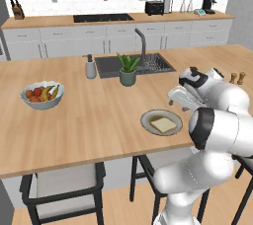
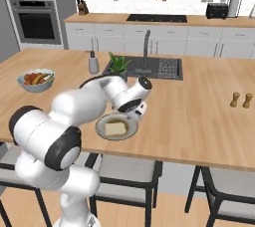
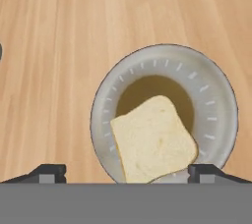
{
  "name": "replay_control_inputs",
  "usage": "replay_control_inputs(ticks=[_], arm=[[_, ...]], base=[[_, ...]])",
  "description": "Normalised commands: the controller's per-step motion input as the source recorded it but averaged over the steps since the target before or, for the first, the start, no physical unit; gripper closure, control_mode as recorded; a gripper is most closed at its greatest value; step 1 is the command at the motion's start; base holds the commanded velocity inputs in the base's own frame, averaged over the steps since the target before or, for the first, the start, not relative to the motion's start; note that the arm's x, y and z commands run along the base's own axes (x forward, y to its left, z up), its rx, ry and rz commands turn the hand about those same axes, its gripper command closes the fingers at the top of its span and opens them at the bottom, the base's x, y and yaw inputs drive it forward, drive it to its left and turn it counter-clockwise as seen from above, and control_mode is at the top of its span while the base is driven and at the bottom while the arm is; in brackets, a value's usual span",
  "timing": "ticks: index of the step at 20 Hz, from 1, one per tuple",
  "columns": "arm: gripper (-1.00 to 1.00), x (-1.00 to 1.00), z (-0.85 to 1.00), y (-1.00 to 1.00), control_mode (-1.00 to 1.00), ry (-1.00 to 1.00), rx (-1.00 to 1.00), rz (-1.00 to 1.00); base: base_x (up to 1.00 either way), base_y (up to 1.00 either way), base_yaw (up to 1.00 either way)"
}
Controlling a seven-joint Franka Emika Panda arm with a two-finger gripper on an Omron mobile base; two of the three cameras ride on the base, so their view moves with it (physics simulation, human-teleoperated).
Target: Start the toaster. Once the lever pops up, take the bread to the plate on the dining counter.
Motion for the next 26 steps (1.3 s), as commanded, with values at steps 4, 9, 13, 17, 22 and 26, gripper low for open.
replay_control_inputs(ticks=[4, 9, 13, 17, 22, 26], arm=[[-1.0, -0.22, 0.49, 0.62, -1.0, 0.0, -0.17, 0.0], [-1.0, -0.35, 0.6, 0.81, -1.0, 0.0, -0.22, 0.0], [-1.0, -0.47, 0.59, 0.85, -1.0, 0.01, -0.25, 0.0], [-1.0, -0.63, 0.78, 0.29, -1.0, 0.03, -0.17, 0.0], [-1.0, -0.73, 0.73, 0.0, -1.0, 0.03, -0.07, -0.01], [-1.0, -0.82, 0.59, -0.12, -1.0, 0.01, -0.03, -0.02]], base=[[0.0, 0.0, 0.0], [0.0, 0.0, 0.0], [0.0, 0.0, 0.0], [0.0, 0.0, 0.0], [0.0, 0.0, 0.0], [0.0, 0.0, 0.0]])
